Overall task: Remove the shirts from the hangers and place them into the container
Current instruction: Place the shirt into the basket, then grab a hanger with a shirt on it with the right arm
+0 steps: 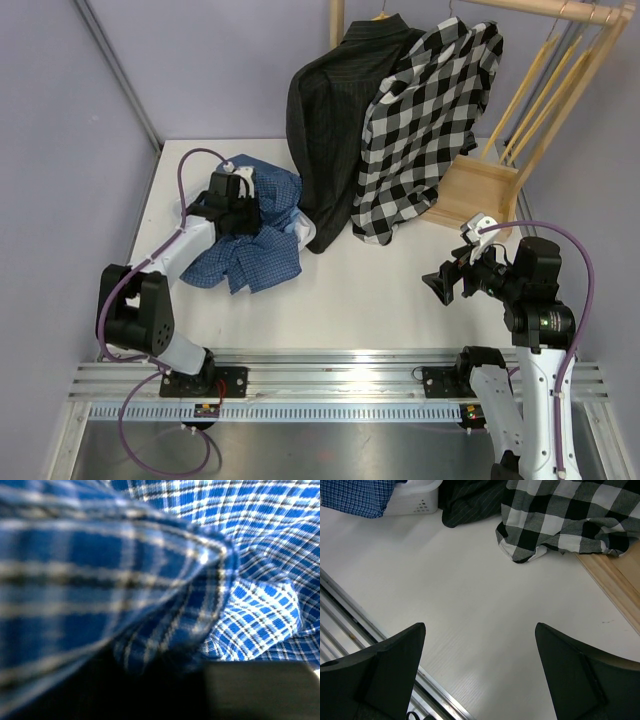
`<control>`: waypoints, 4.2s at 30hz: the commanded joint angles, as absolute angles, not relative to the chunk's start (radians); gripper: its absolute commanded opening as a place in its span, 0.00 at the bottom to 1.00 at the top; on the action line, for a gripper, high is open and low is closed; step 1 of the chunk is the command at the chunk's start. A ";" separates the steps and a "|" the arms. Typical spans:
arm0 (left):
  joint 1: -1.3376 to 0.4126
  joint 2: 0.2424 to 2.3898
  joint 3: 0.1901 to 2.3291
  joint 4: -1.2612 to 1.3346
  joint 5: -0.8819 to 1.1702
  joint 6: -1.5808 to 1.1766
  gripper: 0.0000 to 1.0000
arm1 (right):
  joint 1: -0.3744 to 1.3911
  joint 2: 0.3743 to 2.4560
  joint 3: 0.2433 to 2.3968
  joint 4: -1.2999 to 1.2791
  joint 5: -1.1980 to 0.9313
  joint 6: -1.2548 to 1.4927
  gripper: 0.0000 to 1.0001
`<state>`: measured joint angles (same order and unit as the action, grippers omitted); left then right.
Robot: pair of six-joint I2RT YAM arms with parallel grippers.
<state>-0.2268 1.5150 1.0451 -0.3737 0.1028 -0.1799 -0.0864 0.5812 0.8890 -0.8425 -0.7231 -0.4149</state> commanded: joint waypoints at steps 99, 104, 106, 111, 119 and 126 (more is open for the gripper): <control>-0.190 0.428 0.638 -0.247 0.299 -0.109 0.99 | 0.373 1.496 1.770 -0.374 0.640 0.182 0.75; -0.190 0.430 0.638 -0.247 0.304 -0.109 0.99 | 0.279 1.505 1.789 -0.408 0.493 0.207 0.63; -0.190 0.428 0.638 -0.247 0.304 -0.109 0.99 | 0.275 1.520 1.808 -0.411 0.456 0.195 0.60; -0.192 0.425 0.637 -0.248 0.308 -0.109 0.99 | 0.253 1.560 1.858 -0.428 0.416 0.181 0.43; -0.192 0.422 0.637 -0.245 0.318 -0.110 0.99 | 0.227 1.546 1.859 -0.390 0.353 0.115 0.00; -0.192 0.423 0.635 -0.245 0.318 -0.110 0.99 | 0.229 1.471 1.838 -0.255 0.287 0.037 0.00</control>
<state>-0.1951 0.4377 0.6437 -0.2871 0.3000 -0.1127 0.2382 1.5486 1.8202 -0.4355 0.3309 0.0883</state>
